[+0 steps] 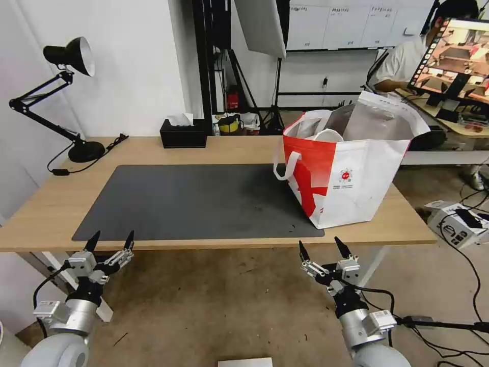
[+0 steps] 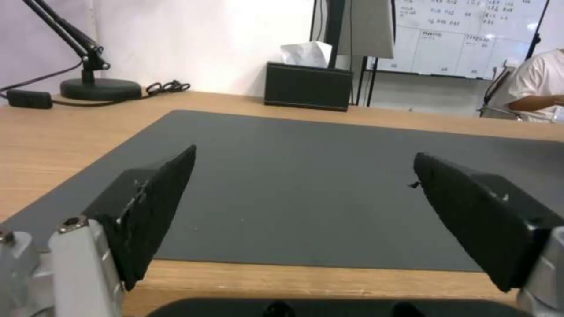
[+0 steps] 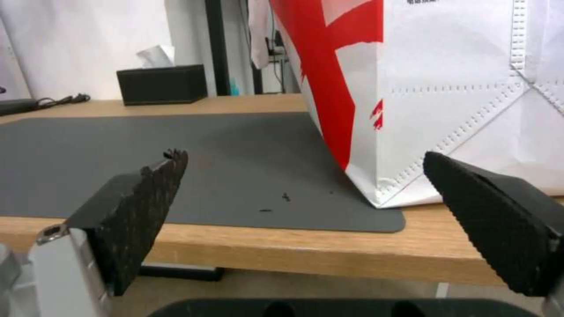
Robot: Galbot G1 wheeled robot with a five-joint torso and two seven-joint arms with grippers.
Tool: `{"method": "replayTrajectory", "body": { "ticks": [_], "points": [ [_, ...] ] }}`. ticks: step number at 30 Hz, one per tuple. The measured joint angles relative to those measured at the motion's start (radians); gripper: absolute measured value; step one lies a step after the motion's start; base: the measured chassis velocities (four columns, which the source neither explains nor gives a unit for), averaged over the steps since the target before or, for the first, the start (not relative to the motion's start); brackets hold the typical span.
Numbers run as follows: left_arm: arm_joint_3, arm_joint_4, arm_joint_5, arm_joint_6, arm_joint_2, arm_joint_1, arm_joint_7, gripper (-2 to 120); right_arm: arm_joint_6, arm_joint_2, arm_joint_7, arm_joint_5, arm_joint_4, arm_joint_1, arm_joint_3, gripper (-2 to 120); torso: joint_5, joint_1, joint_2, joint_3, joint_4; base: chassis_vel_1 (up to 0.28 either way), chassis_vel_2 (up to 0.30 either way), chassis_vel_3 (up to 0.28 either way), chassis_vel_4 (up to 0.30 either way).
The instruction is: Pick up the trash from the table and place it into the takeout bag.
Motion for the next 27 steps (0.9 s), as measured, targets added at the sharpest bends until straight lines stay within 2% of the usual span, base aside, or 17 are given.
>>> {"method": "replayTrajectory", "body": {
  "ticks": [27],
  "points": [
    [0.002,0.000,-0.001,0.002,0.001,-0.001,-0.001,100,0.000,0.000,0.000,0.000,0.000,0.000,0.000,100,0.0000,0.000,0.000,0.000,0.0000,0.000,0.000,0.000,0.000]
  ]
}}
